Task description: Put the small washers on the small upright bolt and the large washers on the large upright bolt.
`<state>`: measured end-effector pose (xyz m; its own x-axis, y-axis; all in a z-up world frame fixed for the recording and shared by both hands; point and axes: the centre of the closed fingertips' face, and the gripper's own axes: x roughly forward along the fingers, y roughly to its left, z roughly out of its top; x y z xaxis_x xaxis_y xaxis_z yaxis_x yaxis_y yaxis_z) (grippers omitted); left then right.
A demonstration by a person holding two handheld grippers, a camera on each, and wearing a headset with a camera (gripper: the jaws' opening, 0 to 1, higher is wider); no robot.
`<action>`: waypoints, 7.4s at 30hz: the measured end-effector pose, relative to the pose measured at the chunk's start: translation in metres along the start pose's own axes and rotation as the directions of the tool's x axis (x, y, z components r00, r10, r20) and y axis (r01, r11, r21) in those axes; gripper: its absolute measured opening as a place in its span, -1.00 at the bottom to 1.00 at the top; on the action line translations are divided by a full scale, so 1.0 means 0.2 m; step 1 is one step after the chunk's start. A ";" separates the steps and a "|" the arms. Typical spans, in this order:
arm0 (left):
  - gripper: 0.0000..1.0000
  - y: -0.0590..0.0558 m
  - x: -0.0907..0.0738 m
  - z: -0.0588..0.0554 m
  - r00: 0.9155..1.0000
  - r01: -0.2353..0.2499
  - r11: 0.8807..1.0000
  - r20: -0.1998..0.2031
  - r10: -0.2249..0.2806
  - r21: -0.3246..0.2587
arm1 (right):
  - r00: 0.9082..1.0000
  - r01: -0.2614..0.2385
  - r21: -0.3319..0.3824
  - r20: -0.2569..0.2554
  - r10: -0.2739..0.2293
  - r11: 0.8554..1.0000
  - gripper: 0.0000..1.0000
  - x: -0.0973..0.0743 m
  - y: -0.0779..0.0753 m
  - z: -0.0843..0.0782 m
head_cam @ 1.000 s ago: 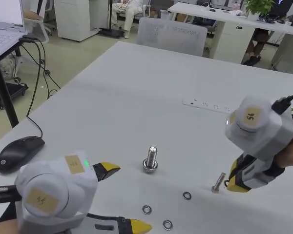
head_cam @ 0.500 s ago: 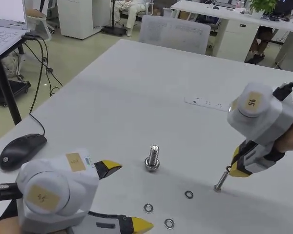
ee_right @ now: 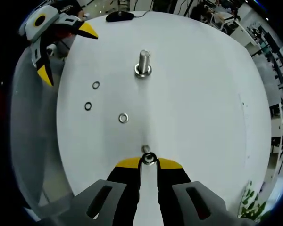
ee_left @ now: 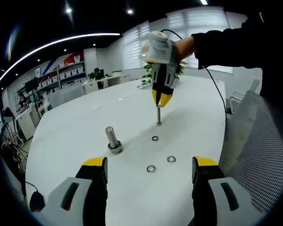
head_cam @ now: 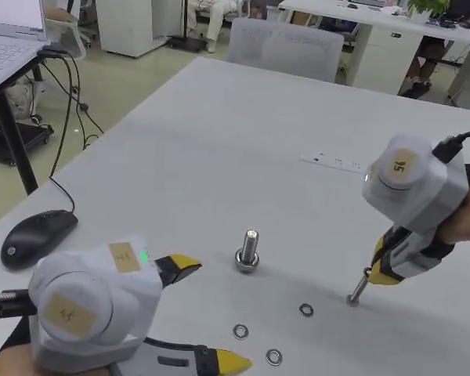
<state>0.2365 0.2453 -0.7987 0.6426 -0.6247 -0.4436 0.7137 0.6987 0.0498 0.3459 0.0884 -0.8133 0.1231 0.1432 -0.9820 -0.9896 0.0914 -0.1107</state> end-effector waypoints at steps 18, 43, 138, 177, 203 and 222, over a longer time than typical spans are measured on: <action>0.47 -0.10 0.02 0.01 0.994 0.110 0.993 0.024 -0.109 -0.031 | 1.000 -0.017 0.002 -0.009 0.017 1.000 -0.73 0.03 0.01 0.00; 0.47 -0.12 0.05 0.00 0.991 0.133 0.991 -0.009 -0.133 -0.011 | 0.998 -0.057 0.013 -0.024 0.057 0.998 -0.73 0.21 0.02 -0.02; 0.45 -0.13 0.02 0.09 0.992 0.121 0.992 0.032 -0.121 0.022 | 0.997 -0.067 -0.088 0.021 0.069 0.994 -0.51 0.24 0.25 0.23; 0.40 -0.15 0.03 0.06 0.992 0.129 0.991 -0.005 -0.128 0.047 | 0.994 -0.106 -0.079 -0.002 0.106 0.991 -0.65 0.35 0.23 0.24; 0.40 -0.16 0.03 0.04 0.991 0.132 0.990 -0.022 -0.131 0.049 | 0.995 -0.100 -0.094 0.006 0.101 0.991 -0.73 0.35 0.25 0.25; 0.40 -0.15 0.03 0.04 0.991 0.134 0.990 -0.018 -0.133 0.051 | 0.995 -0.094 -0.066 0.025 0.096 0.993 -0.73 0.24 0.26 0.18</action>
<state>0.2203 0.2175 -0.7953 0.5366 -0.7057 -0.4627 0.8067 0.5899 0.0360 0.3025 0.1356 -0.8606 0.0294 0.1756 -0.9840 -0.9995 0.0120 -0.0277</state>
